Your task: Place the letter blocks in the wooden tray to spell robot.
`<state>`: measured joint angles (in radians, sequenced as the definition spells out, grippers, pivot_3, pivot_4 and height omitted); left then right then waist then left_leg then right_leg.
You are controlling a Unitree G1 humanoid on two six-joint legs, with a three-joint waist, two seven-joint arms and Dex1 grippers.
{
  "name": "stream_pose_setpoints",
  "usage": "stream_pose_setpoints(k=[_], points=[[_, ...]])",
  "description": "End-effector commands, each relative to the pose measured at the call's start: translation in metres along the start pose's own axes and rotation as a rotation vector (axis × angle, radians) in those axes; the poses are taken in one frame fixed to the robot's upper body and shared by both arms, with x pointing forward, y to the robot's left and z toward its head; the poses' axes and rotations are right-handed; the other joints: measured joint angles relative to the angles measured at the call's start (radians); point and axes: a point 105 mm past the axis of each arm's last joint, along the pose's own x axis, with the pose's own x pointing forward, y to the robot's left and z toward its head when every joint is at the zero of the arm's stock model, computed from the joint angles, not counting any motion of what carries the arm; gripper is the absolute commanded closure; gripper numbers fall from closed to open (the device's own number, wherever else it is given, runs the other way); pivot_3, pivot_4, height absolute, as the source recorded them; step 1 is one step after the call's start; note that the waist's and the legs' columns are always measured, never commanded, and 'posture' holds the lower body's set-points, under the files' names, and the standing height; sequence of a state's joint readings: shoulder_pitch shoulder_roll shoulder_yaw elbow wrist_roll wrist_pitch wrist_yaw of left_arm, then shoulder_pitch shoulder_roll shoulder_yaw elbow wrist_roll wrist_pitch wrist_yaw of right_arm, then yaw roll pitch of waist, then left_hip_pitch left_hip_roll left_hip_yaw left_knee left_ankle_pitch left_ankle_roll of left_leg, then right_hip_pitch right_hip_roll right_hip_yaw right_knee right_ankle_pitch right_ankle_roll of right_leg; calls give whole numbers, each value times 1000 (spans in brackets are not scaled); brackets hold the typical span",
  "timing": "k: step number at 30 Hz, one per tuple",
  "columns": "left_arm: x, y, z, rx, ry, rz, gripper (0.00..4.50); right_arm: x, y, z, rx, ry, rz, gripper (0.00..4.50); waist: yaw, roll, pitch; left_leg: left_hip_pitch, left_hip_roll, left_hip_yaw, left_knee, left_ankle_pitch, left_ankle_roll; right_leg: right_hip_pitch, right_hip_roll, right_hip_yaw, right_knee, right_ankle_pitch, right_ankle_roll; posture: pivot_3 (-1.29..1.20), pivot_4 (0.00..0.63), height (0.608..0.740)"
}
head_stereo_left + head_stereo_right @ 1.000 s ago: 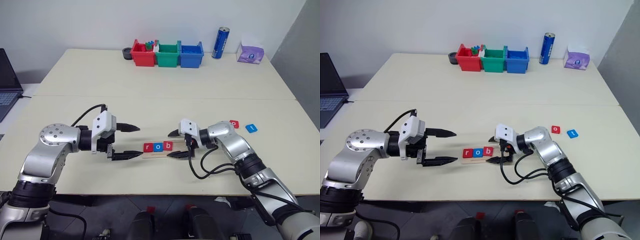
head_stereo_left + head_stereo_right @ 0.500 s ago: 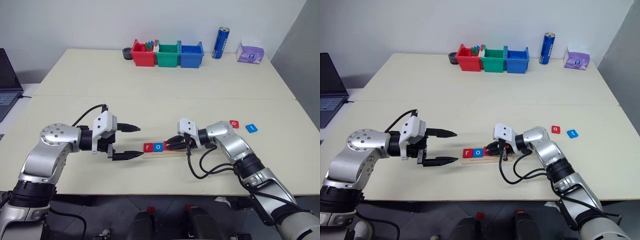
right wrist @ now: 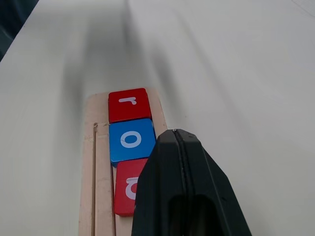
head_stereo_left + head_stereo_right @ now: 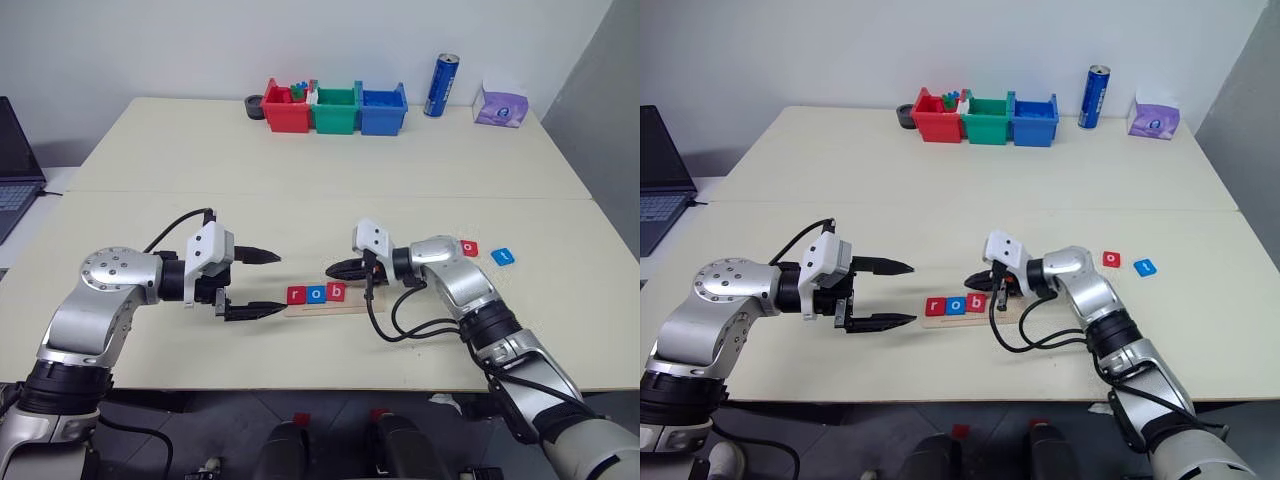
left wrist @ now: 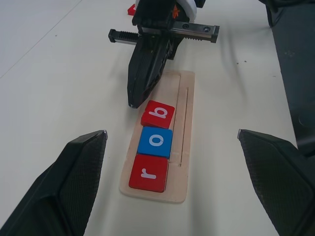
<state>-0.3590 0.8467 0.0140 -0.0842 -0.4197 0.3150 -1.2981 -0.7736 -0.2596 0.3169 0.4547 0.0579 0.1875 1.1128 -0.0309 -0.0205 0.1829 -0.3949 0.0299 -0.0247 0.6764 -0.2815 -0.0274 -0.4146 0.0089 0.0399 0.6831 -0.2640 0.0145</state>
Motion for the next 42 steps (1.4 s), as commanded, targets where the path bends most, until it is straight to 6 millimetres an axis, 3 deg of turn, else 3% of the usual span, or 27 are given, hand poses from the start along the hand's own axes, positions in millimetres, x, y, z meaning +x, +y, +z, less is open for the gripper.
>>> stream_pose_setpoints(k=[1, 29, 42], points=[[-2, 1, 7, 41, -4, 8, 0, -1, -2, 3, -54, 8, -11, 4483, 0, 0, 0, 0, 0, 0, 0, 0, 0, 0, 0, 0, 0, 0, 0, 0, 150, 740], [-4, -2, 6, 25, 10, -17, 0, 7, 2, -7, -206, 77, 0, 4483, -1, 0, 0, 0, 0, 0, 0, 0, 0, 0, 0, 0, 0, 0, 0, 0, 150, 740], [-3, -2, 6, 28, 10, -24, 0, 3, 5, 3, -248, 49, 25, 4483, 0, 0, 0, 0, 0, 0, 0, 0, 0, 0, 0, 0, 0, 0, 0, 0, 150, 740]])
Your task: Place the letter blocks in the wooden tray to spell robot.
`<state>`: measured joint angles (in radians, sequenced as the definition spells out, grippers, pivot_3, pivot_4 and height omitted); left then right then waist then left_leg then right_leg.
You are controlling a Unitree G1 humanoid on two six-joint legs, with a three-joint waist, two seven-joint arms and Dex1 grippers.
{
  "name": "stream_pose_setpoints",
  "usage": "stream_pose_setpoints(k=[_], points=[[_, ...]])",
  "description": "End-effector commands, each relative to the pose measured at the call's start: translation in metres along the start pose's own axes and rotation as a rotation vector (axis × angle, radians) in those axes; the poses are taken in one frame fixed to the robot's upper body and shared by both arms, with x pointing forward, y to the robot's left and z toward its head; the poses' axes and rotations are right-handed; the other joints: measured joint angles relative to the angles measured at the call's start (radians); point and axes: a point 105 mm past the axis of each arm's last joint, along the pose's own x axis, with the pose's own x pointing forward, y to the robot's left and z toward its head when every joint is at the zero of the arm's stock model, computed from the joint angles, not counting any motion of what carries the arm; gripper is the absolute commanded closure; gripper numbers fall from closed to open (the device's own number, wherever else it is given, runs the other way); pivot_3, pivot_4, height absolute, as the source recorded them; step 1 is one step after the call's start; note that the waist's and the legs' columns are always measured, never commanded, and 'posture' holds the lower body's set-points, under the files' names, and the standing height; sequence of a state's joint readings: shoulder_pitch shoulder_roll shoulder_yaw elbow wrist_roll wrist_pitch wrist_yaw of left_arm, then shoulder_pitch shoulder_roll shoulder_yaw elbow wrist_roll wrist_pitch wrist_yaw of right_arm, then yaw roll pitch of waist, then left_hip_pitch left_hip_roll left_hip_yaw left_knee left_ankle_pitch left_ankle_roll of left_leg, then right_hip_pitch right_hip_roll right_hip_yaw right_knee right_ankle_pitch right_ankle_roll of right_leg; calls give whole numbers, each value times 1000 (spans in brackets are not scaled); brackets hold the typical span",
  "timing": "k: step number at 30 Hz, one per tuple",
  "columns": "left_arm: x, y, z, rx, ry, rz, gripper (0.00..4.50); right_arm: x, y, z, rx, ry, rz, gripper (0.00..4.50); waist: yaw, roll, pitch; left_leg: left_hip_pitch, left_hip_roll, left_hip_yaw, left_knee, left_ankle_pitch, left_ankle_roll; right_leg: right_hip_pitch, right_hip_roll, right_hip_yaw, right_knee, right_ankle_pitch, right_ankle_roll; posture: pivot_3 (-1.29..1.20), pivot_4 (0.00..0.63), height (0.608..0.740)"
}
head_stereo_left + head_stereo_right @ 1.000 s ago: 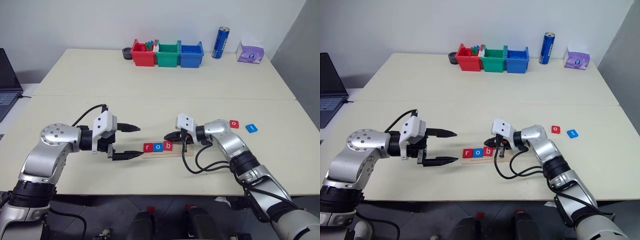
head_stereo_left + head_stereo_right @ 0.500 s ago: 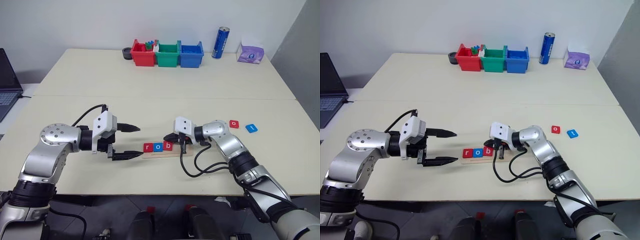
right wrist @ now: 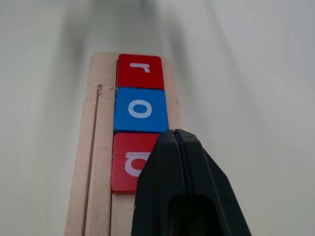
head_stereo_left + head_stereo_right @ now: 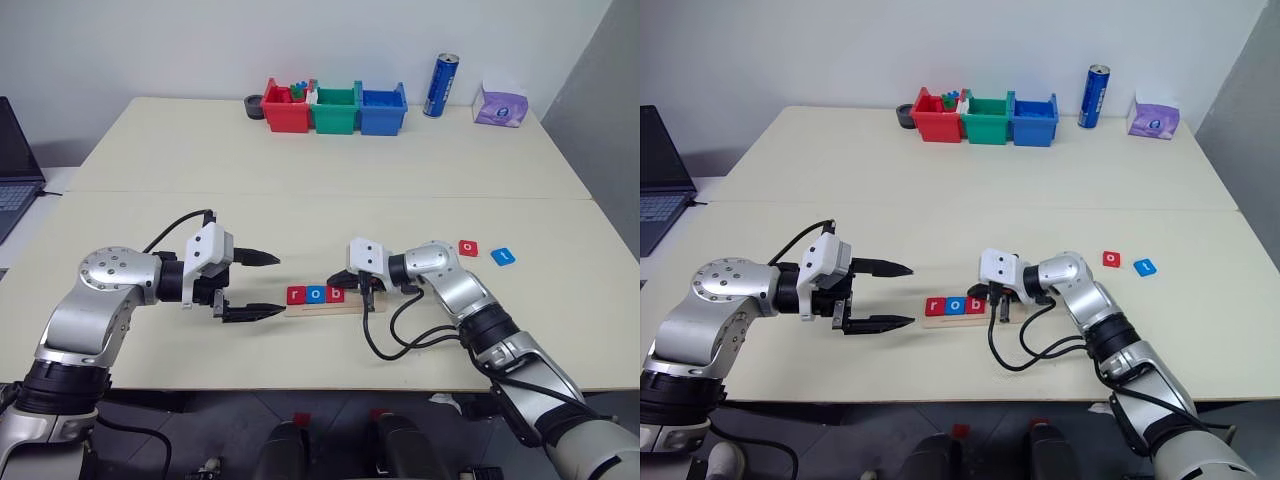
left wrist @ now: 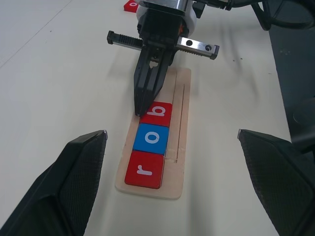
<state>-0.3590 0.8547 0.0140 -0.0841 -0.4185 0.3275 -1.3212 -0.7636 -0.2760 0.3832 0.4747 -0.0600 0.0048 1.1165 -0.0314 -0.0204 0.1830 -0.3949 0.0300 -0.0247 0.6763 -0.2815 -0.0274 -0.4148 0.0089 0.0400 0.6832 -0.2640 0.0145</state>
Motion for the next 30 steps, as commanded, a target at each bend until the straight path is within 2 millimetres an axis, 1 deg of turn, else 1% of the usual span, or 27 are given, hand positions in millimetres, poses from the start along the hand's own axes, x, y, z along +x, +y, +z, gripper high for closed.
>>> stream_pose_setpoints(k=[1, 3, 7, 10, 14, 16, 17, 19, 20, 21, 25, 28, 30], points=[[-2, 0, 8, 39, -3, -2, 0, -5, -10, 12, -33, -34, -39, 4483, 0, 0, 0, 0, 0, 0, 0, 0, 0, 0, 0, 0, 0, 0, 0, 0, 150, 740], [-1, 0, 8, 40, -4, -3, 0, -8, -16, 14, -13, -44, -72, 4483, 0, 0, 0, 0, 0, 0, 0, 0, 0, 0, 0, 0, 0, 0, 0, 0, 150, 740], [2, -5, 9, 37, -15, -21, 0, -27, -32, 17, 54, -67, -163, 4483, 1, 0, 0, 0, 0, 0, 0, 0, 0, 0, 0, 0, 0, 0, 0, 0, 150, 740], [9, -9, 12, 33, -40, -26, 0, -54, -40, 15, 137, -66, -265, 4483, 3, 1, 0, -1, 0, 0, 0, 0, 0, 0, -1, 0, 0, 0, 0, 0, 150, 740], [22, -7, 22, 32, -106, 11, 0, -96, -39, 11, 269, -64, -445, 4483, 9, 1, 0, -3, 0, -3, 0, 0, 0, 0, -3, 0, -1, 0, 0, 0, 150, 740], [36, -7, 32, 35, -157, 31, 0, -121, -40, 2, 367, -48, -616, 4114, 9, 1, 0, -4, 0, -3, 0, 0, 0, 0, -3, 0, -1, 0, 0, 0, 150, 740], [42, -8, 36, 33, -179, 35, 0, -131, -38, -2, 389, -29, -676, 3882, 10, 1, 0, -4, 0, -3, 0, 0, 0, 0, -3, 0, -1, 0, 0, 0, 150, 740], [56, -6, 41, 29, -202, 56, 0, -146, -35, -11, 421, 9, -801, 3183, 8, 1, 0, -4, -1, -3, 1, 0, 0, 0, -3, 1, -1, 0, 0, 0, 150, 740], [62, -5, 42, 25, -209, 66, 0, -154, -34, -16, 438, 27, -868, 2902, 6, 1, 0, -4, -2, -3, 1, 0, 0, 0, -3, 1, 0, 0, 0, 0, 150, 740], [69, -3, 41, 27, -200, 91, 0, -161, -34, -22, 456, 44, -931, 2483, 6, 1, 0, -3, -2, -3, 1, 0, 0, 0, -2, 2, 0, 0, 0, 0, 150, 740], [91, 2, 41, 26, -191, 159, 0, -184, -27, -42, 525, 106, -1147, 1054, -2, 1, 0, -2, -2, -2, 0, 0, 0, 0, -1, 3, 1, 0, 1, 0, 150, 740], [105, 0, 47, 10, -207, 182, 0, -202, -20, -58, 587, 154, -1307, 18, 0, 1, 0, -2, -1, -2, 0, 0, 0, 0, -1, 3, 1, 0, 1, 0, 150, 740], [111, -1, 50, 2, -213, 191, 0, -207, -15, -65, 616, 178, -1380, 18, 0, 1, 0, -2, -1, -2, 0, 0, 0, 0, -1, 4, 1, 0, 1, 0, 150, 740]])
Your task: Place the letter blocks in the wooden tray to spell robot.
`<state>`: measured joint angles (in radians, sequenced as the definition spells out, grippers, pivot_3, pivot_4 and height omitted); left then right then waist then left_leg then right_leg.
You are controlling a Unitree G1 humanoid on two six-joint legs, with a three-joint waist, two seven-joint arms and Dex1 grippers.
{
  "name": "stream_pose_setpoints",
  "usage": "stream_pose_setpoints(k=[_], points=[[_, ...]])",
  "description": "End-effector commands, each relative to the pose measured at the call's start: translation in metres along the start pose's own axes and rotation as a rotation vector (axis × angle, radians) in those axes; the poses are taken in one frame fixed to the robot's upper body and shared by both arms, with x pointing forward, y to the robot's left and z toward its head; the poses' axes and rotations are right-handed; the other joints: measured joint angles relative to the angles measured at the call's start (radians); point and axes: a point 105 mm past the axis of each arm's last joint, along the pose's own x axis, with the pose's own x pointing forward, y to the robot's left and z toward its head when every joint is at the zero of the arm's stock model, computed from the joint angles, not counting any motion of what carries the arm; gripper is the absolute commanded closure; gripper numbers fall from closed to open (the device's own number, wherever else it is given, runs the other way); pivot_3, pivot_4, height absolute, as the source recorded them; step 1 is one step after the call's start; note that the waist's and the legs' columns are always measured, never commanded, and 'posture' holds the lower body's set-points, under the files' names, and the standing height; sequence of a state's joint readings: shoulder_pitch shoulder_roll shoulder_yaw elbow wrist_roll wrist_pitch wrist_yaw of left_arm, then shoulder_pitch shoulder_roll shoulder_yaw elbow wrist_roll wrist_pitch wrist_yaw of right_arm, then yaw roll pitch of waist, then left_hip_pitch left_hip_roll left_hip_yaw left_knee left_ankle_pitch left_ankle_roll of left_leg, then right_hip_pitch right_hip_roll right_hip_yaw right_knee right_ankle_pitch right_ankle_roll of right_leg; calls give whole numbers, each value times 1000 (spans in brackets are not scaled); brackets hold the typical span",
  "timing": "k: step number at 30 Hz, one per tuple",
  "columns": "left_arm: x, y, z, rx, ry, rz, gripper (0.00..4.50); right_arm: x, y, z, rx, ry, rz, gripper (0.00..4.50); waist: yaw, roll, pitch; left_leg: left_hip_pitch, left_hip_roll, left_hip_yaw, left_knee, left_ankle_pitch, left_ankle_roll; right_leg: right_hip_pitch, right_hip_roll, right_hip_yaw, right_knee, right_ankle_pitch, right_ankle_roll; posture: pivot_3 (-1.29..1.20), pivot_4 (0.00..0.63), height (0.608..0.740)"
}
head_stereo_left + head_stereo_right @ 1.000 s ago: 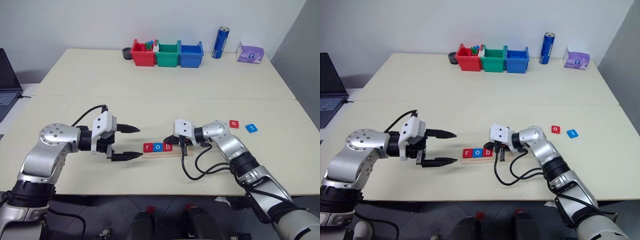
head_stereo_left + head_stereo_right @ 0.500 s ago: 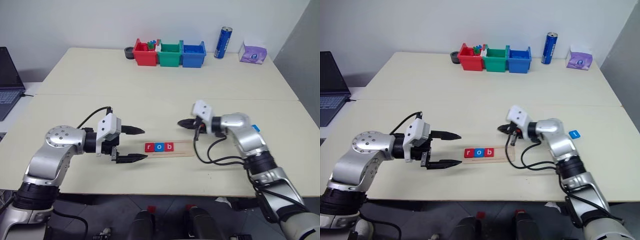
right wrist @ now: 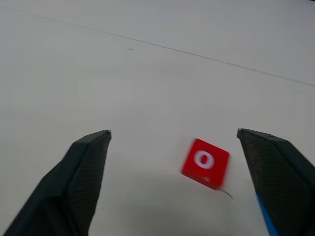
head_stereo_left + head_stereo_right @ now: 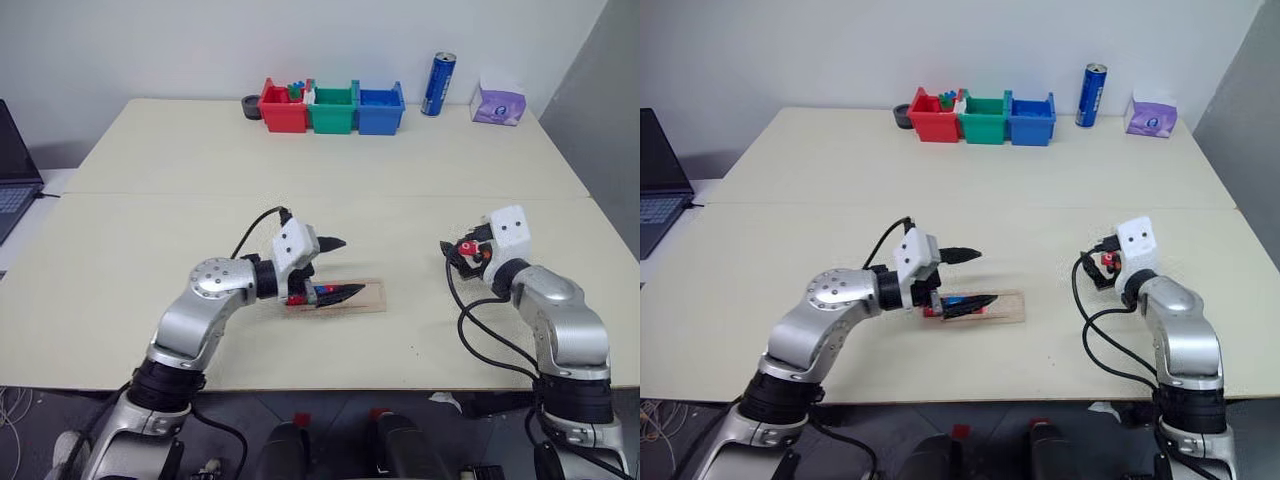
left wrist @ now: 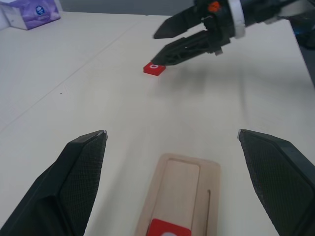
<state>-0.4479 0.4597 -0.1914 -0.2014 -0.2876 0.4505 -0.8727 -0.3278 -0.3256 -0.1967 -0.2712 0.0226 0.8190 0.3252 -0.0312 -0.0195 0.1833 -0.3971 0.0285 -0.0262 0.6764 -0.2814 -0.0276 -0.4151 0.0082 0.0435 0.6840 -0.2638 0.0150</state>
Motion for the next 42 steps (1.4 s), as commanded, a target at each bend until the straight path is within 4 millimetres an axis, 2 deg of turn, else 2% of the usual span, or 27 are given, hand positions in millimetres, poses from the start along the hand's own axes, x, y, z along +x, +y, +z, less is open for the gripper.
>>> stream_pose_setpoints(k=[1, 5, 8, 12, 17, 22, 26, 33, 42], points=[[9, -3, 13, 30, -29, 20, 0, -8, -17, 5, 26, -34, -155, 18, 0, 0, 0, 0, 0, 1, 0, 0, 0, 0, 0, 0, 0, 0, 0, 0, 150, 740], [14, -5, 15, 16, -40, 32, 0, 3, -5, -4, 155, -14, -150, 18, -2, 0, 0, 1, 0, 1, 0, 0, 0, 0, 0, 0, 0, 0, 0, 0, 150, 740], [15, -5, 14, 14, -37, 34, 0, 10, -1, -2, 185, -18, -154, 18, 0, 0, 0, 1, 0, 0, 0, 0, 0, 0, 0, 0, 0, 0, 0, 0, 150, 740], [13, -3, 15, 19, -32, 36, 0, 17, -2, 3, 190, -30, -167, 18, 0, 0, 0, 0, -1, 1, 0, 0, 0, 0, 0, 0, 0, 0, 0, 0, 150, 740], [12, -7, 17, 22, -30, 26, 0, 16, -14, 3, 188, -44, -230, 18, 0, 0, 0, 0, 0, 1, 0, 0, 0, 0, 0, 0, -1, 0, 0, 0, 150, 740], [12, -7, 17, 20, -30, 26, 0, 18, -2, 6, 200, -52, -198, 18, 0, 0, 0, 0, 0, 1, 0, 0, 0, 0, 0, 0, -1, 0, 0, 0, 150, 740], [12, -6, 19, 26, -32, 25, 0, 22, 9, 0, 189, -26, -166, 18, 0, 0, 0, 0, 0, 1, 0, 0, 0, 0, 0, 0, -1, 0, 0, 0, 150, 740], [8, -8, 15, 25, -15, 15, 0, 22, 11, -6, 188, -11, -150, 18, 0, 0, 0, 0, 0, 1, 0, 0, 0, 0, 0, 0, -1, 0, 0, 0, 150, 740], [11, -7, 17, 30, -21, 7, 0, 36, 10, -19, 262, 36, -169, 18, 0, 0, 0, 0, 0, 1, 0, 0, 0, 0, 0, 0, -1, 0, 0, 0, 150, 740]])
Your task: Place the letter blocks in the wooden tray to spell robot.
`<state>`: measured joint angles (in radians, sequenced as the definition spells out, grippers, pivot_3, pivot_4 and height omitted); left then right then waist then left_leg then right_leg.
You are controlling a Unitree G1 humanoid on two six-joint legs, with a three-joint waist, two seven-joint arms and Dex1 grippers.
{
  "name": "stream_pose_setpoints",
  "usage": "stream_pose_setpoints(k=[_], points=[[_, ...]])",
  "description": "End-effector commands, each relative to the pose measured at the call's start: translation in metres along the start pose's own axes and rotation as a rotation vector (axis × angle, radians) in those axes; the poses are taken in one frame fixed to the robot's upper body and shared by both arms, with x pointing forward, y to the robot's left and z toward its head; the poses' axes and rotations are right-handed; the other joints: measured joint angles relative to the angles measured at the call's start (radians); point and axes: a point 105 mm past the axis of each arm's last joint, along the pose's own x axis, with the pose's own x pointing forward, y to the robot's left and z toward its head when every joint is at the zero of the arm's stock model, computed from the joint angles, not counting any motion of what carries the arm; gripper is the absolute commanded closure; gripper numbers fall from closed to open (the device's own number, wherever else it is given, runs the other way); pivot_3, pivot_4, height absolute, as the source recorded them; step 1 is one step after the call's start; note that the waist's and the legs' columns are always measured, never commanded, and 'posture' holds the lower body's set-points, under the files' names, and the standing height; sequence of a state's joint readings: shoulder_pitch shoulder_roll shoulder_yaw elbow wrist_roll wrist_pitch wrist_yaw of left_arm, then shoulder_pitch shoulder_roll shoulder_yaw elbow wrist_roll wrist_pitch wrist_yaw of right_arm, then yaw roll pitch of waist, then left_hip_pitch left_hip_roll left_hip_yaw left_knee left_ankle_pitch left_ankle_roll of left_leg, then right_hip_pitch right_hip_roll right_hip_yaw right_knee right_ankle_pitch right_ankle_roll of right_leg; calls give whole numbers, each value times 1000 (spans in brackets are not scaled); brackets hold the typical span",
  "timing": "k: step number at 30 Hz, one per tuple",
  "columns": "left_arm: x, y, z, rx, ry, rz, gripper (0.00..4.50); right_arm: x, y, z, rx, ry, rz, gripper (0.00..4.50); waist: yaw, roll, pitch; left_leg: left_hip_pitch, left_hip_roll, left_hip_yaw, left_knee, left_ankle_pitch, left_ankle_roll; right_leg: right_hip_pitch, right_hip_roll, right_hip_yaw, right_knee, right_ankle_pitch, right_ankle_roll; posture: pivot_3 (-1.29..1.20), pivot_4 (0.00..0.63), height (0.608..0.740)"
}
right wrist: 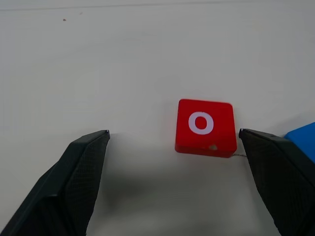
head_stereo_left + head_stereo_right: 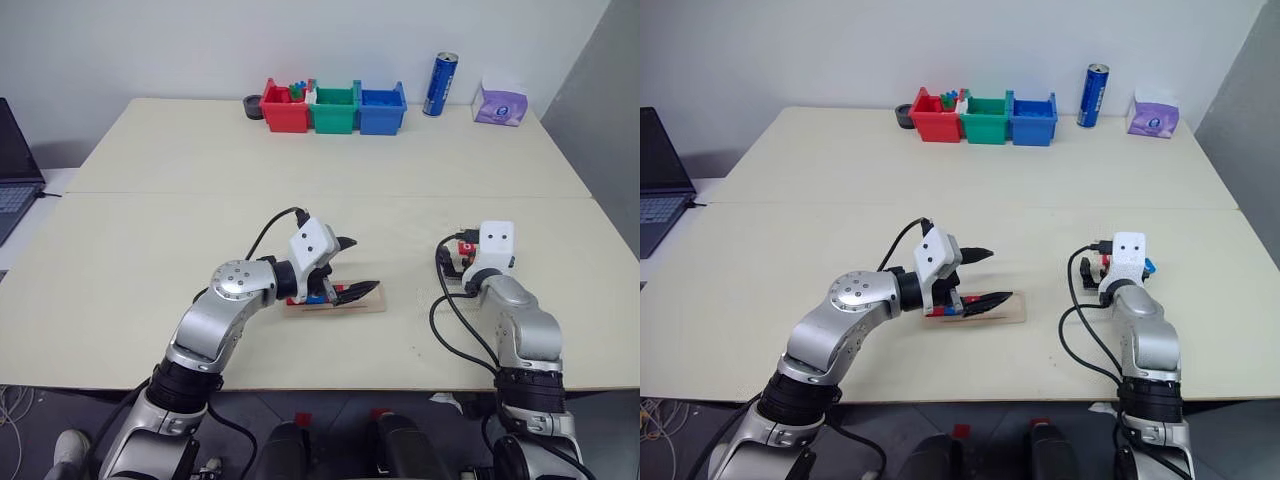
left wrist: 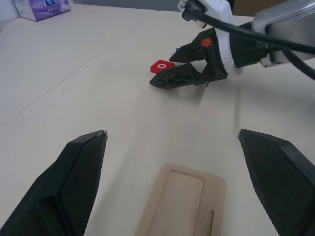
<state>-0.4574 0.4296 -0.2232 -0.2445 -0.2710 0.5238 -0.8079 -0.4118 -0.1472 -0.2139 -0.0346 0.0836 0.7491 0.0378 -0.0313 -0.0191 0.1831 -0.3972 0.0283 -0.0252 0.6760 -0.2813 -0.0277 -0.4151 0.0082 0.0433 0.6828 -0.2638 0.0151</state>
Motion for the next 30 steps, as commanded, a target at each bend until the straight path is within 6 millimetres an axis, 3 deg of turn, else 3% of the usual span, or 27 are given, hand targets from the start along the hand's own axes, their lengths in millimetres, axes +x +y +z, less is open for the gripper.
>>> stream_pose_setpoints(k=[1, 7, 8, 11, 17, 21, 25, 30], points=[[1, -2, 15, 47, -39, -16, 0, 4, -4, 11, 43, -38, -19, 18, 0, 0, 0, 0, 0, 0, 0, 0, 0, 0, 0, 0, 0, 0, 0, 0, 150, 740], [0, -3, 14, 50, -36, -17, 0, 9, -7, 9, 80, -26, -29, 18, 0, 0, 0, 0, 0, 0, 0, 0, 0, 0, 0, 0, 0, 0, 0, 0, 150, 740], [0, -3, 14, 50, -36, -17, 0, 10, -7, 9, 83, -26, -30, 183, 0, 0, 0, 0, 0, 0, 0, 0, 0, 0, 0, 0, 0, 0, 0, 0, 150, 740], [-1, -4, 15, 49, -36, -23, 0, 9, -8, 8, 80, -27, -37, 926, 0, 0, 0, 0, 0, 0, 0, 0, 0, 0, 0, 0, 0, 0, 0, 0, 150, 740], [-4, -5, 11, 56, -24, -32, 0, 5, -6, 6, 85, -19, -37, 3044, -1, 0, 0, 0, 0, 0, 0, 0, 0, 0, 0, 0, 0, 0, 0, 0, 150, 740], [-11, -11, 6, 73, -4, -64, 0, -1, 5, 4, 69, 12, 2, 3041, -1, 0, 0, 0, 0, 0, 0, 0, 0, 0, 0, 0, 0, 0, 0, 0, 150, 740], [-38, -32, 0, 85, 18, -177, 0, -35, 35, -7, 0, 106, 172, 3041, -1, 1, 0, 1, 1, -1, -4, 0, 0, -1, 0, 1, -1, 0, 0, 0, 150, 740], [-57, -39, -4, 81, 49, -212, 0, -79, 52, -20, -46, 222, 282, 3041, 0, 1, 0, 1, 2, -2, -6, 0, 0, -2, 0, 0, -1, -1, -1, 0, 150, 740]])
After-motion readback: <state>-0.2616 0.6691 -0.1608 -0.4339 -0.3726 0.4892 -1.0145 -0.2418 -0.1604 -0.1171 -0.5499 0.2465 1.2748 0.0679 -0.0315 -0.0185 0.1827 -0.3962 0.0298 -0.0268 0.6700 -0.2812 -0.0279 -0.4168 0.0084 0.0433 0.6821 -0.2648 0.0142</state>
